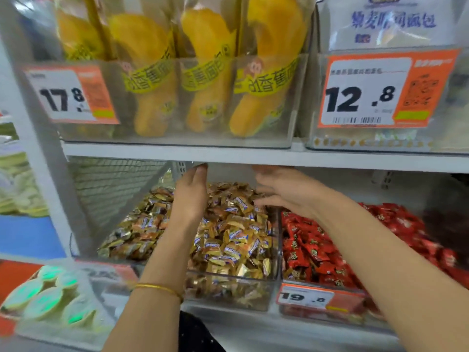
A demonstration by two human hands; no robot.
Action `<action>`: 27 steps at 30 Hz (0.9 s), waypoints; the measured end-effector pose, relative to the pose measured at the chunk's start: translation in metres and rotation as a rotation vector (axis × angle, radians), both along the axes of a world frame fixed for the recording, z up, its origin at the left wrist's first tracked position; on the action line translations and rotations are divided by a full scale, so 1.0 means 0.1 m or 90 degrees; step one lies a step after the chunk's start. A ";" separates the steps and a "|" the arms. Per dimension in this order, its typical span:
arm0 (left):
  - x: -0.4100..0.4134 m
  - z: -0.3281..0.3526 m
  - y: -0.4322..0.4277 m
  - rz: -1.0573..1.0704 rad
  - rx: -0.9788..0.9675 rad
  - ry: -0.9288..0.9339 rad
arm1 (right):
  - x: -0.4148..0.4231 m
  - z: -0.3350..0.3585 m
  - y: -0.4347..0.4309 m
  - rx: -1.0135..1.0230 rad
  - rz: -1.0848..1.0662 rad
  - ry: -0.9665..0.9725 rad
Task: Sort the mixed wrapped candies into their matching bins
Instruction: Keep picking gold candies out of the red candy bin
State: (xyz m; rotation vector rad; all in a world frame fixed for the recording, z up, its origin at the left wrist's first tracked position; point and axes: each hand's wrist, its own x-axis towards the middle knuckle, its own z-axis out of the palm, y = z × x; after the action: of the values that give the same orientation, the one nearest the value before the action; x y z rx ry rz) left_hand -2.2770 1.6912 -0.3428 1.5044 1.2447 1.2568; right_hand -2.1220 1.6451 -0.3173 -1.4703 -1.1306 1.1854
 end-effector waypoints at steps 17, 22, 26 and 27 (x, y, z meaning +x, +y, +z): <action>2.16 -0.43 -0.51 -0.573 0.366 0.770 | 2.08 -0.62 -1.05 -0.005 -0.269 -0.169; 2.29 -0.61 -0.37 -0.576 0.258 1.031 | 2.07 -0.94 -0.72 -0.108 -0.046 -0.331; 2.22 -0.53 -0.28 -0.534 0.206 1.062 | 2.22 -0.98 -0.66 -0.125 -0.087 -0.593; 2.21 -0.52 -0.27 -0.535 0.202 1.069 | 2.25 -0.98 -0.65 -0.096 -0.098 -0.578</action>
State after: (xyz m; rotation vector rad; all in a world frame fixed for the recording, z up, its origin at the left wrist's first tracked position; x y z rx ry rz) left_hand -2.0555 1.6642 -0.3947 2.9751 0.9264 -0.6882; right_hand -1.8966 1.5796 -0.4154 -2.2650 -1.4787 0.4696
